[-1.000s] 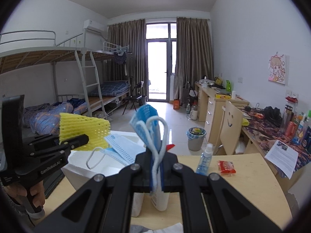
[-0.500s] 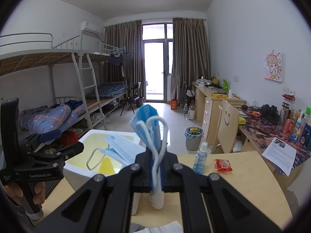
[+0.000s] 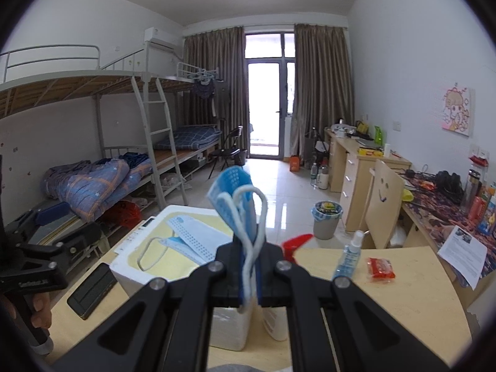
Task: Organize soft objects
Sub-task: 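Open the left tool to drop the net while the right tool releases the mask into the box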
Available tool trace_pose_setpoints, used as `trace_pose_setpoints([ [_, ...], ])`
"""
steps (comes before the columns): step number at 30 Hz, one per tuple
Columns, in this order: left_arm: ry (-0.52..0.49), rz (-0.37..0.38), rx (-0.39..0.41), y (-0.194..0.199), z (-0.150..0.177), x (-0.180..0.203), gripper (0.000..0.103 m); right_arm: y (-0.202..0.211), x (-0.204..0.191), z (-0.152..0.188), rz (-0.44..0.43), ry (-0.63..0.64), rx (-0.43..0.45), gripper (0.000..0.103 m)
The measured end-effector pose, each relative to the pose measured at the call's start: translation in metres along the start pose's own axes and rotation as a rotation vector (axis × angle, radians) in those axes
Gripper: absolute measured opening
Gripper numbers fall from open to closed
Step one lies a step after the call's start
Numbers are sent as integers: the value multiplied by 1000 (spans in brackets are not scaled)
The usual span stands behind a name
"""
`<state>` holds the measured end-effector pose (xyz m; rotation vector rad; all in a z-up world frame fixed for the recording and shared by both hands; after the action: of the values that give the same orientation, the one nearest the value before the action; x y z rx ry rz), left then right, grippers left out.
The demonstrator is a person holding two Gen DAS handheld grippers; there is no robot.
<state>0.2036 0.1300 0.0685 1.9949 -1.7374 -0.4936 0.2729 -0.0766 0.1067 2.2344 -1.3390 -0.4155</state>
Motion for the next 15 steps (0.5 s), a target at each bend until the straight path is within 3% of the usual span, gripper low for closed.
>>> trace_pose_setpoints([
  [15,27,-82,6,17,15,-19,102,-32,-37,-9,-72,64,-38,8],
])
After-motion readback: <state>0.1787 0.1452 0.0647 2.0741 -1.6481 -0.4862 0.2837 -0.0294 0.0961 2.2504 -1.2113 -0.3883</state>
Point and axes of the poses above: each gripper's, at about its wrist camera, not at the fingertips, and y roughly against the way its jaws point, x to its right, z to its underside, the point moved 1 cm from there along -y, roughly the way its jaws point, and after that the axes turned 13 degrees about -x, right-handed, at the moved point
